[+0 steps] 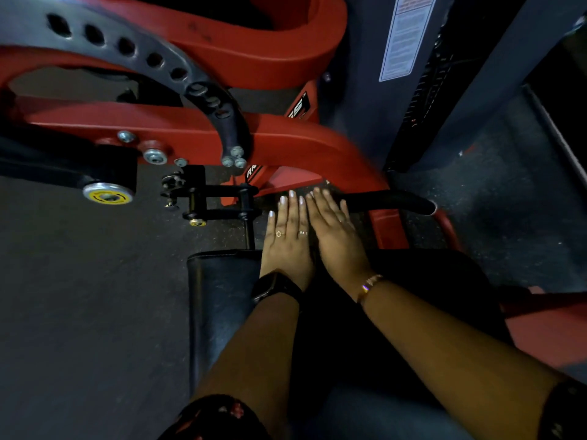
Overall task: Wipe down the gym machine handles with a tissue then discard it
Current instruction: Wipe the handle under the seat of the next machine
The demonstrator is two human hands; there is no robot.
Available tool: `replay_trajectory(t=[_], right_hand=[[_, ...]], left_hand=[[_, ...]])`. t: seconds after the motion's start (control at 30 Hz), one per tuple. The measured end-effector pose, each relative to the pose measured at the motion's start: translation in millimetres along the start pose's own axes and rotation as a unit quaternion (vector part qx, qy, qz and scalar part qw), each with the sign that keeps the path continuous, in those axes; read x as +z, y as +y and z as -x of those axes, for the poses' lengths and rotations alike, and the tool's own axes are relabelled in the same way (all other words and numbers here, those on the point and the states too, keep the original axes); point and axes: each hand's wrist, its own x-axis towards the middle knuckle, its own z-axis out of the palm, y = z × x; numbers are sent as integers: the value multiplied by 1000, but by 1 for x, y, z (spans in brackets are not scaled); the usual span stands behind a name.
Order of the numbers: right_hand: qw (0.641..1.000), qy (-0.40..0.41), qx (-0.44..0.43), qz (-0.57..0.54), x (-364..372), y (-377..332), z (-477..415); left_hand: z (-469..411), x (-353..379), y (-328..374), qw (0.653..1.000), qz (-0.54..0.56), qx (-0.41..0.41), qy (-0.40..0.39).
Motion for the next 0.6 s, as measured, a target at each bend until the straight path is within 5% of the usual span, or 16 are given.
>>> replay_trajectory(t=[0.1,0.27,0.5,0.6], right_hand=[[997,65,22,32,1,39,21],[990,57,129,32,-6,35,-10],[999,33,-1,39,-2,34,15],[994,50,65,65,-12,63,11]], left_hand=[[-2,2,1,1000,17,26,2],[-4,4,2,999,43,14,-4],[-3,4,1,998,54,19,5],[-2,2,1,997,71,17,5]])
